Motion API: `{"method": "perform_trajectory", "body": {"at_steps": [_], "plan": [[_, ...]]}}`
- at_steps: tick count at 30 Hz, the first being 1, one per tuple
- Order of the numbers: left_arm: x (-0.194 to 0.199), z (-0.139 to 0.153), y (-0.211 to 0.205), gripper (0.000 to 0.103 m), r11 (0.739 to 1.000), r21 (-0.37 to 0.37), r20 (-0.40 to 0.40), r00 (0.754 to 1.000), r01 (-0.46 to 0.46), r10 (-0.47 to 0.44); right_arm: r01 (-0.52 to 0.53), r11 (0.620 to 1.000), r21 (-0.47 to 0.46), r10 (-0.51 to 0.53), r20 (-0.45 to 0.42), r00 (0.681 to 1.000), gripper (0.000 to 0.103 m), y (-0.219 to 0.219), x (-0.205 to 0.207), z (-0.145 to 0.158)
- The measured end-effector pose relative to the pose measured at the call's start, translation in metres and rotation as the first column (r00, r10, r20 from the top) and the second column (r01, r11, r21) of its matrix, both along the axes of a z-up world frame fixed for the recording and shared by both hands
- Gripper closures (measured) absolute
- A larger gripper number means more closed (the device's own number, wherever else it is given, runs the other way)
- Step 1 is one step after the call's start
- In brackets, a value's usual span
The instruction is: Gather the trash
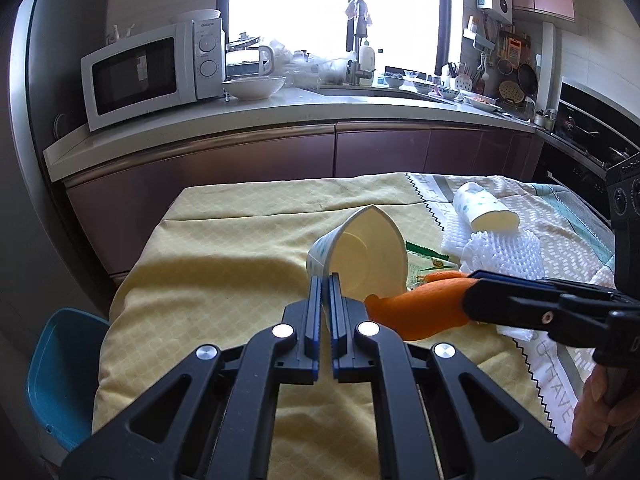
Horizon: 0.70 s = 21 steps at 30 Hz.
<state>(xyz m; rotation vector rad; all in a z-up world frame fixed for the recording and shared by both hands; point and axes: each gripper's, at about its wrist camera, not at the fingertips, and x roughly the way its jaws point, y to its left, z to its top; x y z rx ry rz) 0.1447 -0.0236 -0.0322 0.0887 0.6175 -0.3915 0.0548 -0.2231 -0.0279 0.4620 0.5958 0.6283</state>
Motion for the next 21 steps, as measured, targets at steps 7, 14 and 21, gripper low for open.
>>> {"method": "perform_trajectory", "body": {"at_steps": [7,14,21], "plan": [[-0.011,0.007,0.04,0.099,0.996,-0.006,0.018,0.996,-0.088,0.088,-0.047,0.996,0.074,0.044,0.031,0.999,0.094,0.0,-0.007,0.016],[-0.026,0.02,0.094,0.099,0.979,-0.04,0.032,0.979,-0.198,0.199,-0.076,0.994,0.075,0.073,0.036,0.997,0.095,0.013,-0.003,0.019],[-0.045,0.03,0.143,0.099,0.955,-0.051,0.05,0.955,-0.291,0.293,-0.1,0.993,0.057,0.1,0.014,0.995,0.095,0.032,0.007,0.015]]}}
